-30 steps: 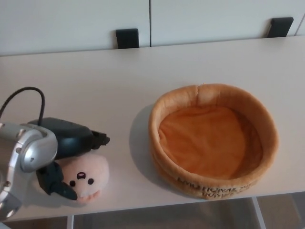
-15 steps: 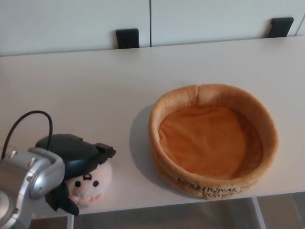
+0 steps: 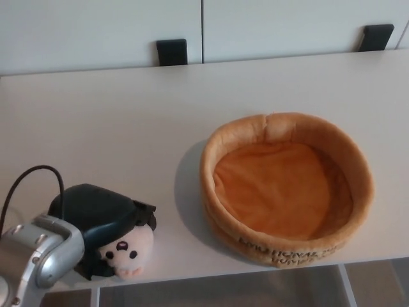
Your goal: The robot walks towards a table in front, picks a dumpling toy with left hand and puts it in an orange round plate
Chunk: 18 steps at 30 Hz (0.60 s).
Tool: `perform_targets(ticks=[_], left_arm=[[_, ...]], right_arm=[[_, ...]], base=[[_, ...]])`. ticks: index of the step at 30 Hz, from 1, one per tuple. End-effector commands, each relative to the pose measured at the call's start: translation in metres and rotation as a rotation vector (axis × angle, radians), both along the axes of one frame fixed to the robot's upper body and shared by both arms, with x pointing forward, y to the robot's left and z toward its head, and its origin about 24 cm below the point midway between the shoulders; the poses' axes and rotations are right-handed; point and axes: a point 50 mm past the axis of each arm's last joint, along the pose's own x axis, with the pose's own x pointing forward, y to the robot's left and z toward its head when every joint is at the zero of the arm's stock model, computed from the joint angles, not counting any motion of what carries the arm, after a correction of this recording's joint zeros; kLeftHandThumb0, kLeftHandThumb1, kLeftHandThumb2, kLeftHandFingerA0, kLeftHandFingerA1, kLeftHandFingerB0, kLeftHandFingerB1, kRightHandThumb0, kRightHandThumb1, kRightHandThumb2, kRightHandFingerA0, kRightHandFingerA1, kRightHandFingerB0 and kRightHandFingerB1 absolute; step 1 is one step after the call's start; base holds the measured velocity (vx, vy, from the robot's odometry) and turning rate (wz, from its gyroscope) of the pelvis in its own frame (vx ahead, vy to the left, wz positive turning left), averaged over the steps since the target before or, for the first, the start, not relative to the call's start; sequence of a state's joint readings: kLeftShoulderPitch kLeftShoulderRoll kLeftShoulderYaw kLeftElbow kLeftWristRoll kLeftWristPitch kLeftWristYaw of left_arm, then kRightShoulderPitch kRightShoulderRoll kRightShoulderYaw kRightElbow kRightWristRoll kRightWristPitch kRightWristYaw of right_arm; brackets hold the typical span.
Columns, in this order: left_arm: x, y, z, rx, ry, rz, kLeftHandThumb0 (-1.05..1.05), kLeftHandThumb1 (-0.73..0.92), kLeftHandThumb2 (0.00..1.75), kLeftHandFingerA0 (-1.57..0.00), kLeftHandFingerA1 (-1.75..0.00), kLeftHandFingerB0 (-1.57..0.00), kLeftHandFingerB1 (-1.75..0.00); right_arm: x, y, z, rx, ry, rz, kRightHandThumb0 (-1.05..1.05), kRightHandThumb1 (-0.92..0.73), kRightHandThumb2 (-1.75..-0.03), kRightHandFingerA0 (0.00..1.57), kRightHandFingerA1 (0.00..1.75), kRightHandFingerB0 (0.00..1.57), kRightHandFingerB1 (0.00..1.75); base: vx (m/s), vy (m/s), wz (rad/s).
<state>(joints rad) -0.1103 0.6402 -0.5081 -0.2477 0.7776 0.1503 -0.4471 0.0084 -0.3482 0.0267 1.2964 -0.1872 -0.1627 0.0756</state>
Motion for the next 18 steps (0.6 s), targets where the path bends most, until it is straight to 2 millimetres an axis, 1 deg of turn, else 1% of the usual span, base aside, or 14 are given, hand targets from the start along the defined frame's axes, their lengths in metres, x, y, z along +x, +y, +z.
perform_targets(ticks=[1, 4, 5, 6, 7, 8, 9, 10, 11, 12, 15, 16, 17, 18], left_arm=[[-0.005, -0.002, -0.006, -0.144, -0.163, -0.037, -0.21, 0.71, 0.57, -0.72, -1.6, -0.69, -0.86], [-0.005, -0.002, -0.005, -0.177, -0.194, -0.028, -0.19, 0.73, 0.51, -0.69, -1.66, -0.74, -0.86], [-0.004, -0.002, -0.003, -0.234, -0.202, -0.001, -0.09, 0.75, 0.51, -0.66, -1.65, -0.79, -0.81], [-0.004, -0.002, -0.002, -0.259, -0.207, 0.01, -0.09, 0.75, 0.51, -0.66, -1.65, -0.79, -0.81], [0.0, -0.001, 0.002, -0.405, -0.186, 0.059, -0.01, 0.75, 0.5, -0.69, -1.61, -0.75, -0.97], [0.001, -0.001, 0.004, -0.437, -0.187, 0.072, -0.02, 0.72, 0.54, -0.73, -1.55, -0.78, -0.92], [0.002, 0.0, 0.007, -0.461, -0.19, 0.085, -0.02, 0.72, 0.54, -0.73, -1.55, -0.78, -0.92], [0.006, 0.002, 0.015, -0.463, -0.233, 0.093, -0.15, 0.65, 0.61, -0.83, -1.43, -0.84, -0.63], [0.01, 0.004, 0.025, -0.466, -0.287, 0.104, -0.15, 0.65, 0.61, -0.83, -1.43, -0.84, -0.63], [0.016, 0.006, 0.04, -0.515, -0.358, 0.118, -0.22, 0.65, 0.61, -0.8, -1.47, -0.88, -0.64], [0.021, 0.007, 0.056, -0.557, -0.421, 0.121, -0.23, 0.64, 0.62, -0.82, -1.46, -0.88, -0.64], [0.025, 0.006, 0.081, -0.639, -0.511, 0.101, -0.17, 0.66, 0.61, -0.85, -1.53, -0.91, -0.69], [0.025, 0.006, 0.084, -0.649, -0.52, 0.099, -0.17, 0.66, 0.61, -0.85, -1.53, -0.91, -0.69], [0.027, 0.005, 0.09, -0.673, -0.53, 0.092, -0.24, 0.67, 0.64, -0.83, -1.53, -0.93, -0.73]], right_arm=[[-0.004, -0.003, 0.001, -0.008, 0.012, -0.005, -0.27, -0.66, -0.59, 0.63, 0.45, 0.48, 0.38], [-0.004, -0.003, 0.001, -0.007, 0.01, -0.005, -0.28, -0.66, -0.59, 0.63, 0.46, 0.48, 0.38], [-0.003, -0.003, 0.001, -0.006, 0.002, -0.003, -0.29, -0.65, -0.59, 0.64, 0.47, 0.48, 0.38], [-0.002, -0.002, 0.001, -0.005, -0.001, -0.002, -0.29, -0.65, -0.59, 0.64, 0.47, 0.48, 0.38], [-0.002, -0.002, 0.001, -0.013, 0.005, 0.005, -0.3, -0.66, -0.59, 0.64, 0.45, 0.48, 0.38], [-0.003, -0.003, 0.001, -0.015, 0.008, 0.009, -0.3, -0.65, -0.59, 0.64, 0.45, 0.48, 0.38], [-0.003, -0.003, 0.001, -0.017, 0.011, 0.012, -0.3, -0.65, -0.59, 0.64, 0.45, 0.48, 0.38], [-0.003, -0.003, 0.001, -0.014, 0.01, 0.011, -0.29, -0.67, -0.59, 0.63, 0.45, 0.48, 0.38], [-0.003, -0.003, 0.001, -0.011, 0.01, 0.01, -0.29, -0.67, -0.59, 0.63, 0.45, 0.48, 0.38], [-0.003, -0.003, 0.001, -0.011, 0.009, 0.01, -0.3, -0.67, -0.59, 0.63, 0.45, 0.48, 0.38], [-0.001, -0.004, 0.002, -0.01, 0.004, 0.012, -0.29, -0.67, -0.59, 0.63, 0.45, 0.48, 0.38], [-0.003, -0.005, 0.002, -0.012, 0.005, 0.014, -0.29, -0.68, -0.6, 0.61, 0.45, 0.48, 0.38], [-0.004, -0.005, 0.002, -0.012, 0.006, 0.014, -0.29, -0.68, -0.6, 0.61, 0.45, 0.48, 0.38], [-0.004, -0.007, 0.003, -0.019, 0.008, 0.012, -0.28, -0.68, -0.59, 0.62, 0.45, 0.49, 0.38]], base=[[0.0, 0.0, 0.0], [0.0, 0.0, 0.0], [0.0, 0.0, 0.0], [0.0, 0.0, 0.0], [0.0, 0.0, 0.0], [0.0, 0.0, 0.0], [0.0, 0.0, 0.0], [0.0, 0.0, 0.0], [0.0, 0.0, 0.0], [0.0, 0.0, 0.0], [0.0, 0.0, 0.0], [0.0, 0.0, 0.0], [0.0, 0.0, 0.0], [0.0, 0.0, 0.0]])
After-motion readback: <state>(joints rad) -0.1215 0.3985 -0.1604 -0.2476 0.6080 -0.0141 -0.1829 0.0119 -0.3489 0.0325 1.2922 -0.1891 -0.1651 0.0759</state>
